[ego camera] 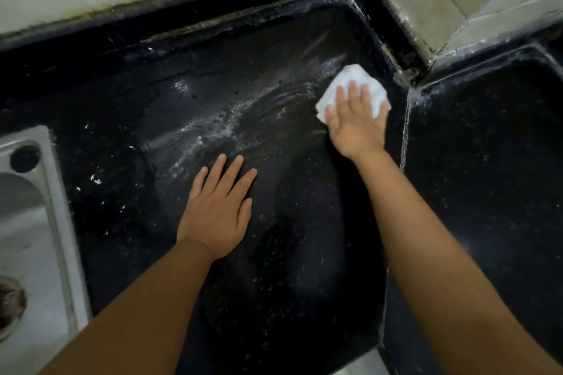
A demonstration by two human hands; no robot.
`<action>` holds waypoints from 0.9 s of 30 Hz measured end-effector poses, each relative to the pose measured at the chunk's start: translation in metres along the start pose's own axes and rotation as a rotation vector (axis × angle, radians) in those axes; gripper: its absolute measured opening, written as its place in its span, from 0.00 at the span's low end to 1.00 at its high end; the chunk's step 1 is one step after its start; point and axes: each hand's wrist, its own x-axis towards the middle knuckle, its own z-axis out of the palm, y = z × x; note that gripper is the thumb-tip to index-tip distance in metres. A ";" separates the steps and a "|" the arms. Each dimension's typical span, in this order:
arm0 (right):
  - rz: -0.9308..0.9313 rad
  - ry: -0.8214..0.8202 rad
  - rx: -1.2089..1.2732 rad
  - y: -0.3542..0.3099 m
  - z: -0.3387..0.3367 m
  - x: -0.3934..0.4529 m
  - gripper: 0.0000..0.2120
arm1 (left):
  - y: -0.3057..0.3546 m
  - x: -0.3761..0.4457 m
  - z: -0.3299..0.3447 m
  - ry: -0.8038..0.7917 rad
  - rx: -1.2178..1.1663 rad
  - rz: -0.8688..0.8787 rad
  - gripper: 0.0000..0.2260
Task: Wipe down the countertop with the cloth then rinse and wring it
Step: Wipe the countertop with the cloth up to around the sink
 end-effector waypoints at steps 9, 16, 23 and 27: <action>-0.226 0.014 -0.102 0.033 0.045 -0.122 0.27 | -0.003 -0.001 0.005 0.028 -0.008 -0.005 0.22; 0.023 0.063 -0.012 0.043 -0.004 -0.011 0.24 | -0.005 -0.001 0.006 0.018 0.005 0.003 0.21; -0.235 -0.004 -0.154 -0.044 0.011 0.009 0.25 | -0.004 -0.001 0.007 0.035 -0.001 0.003 0.21; -0.538 0.034 -0.138 -0.023 0.043 -0.077 0.26 | -0.004 0.000 0.007 0.029 -0.006 -0.003 0.21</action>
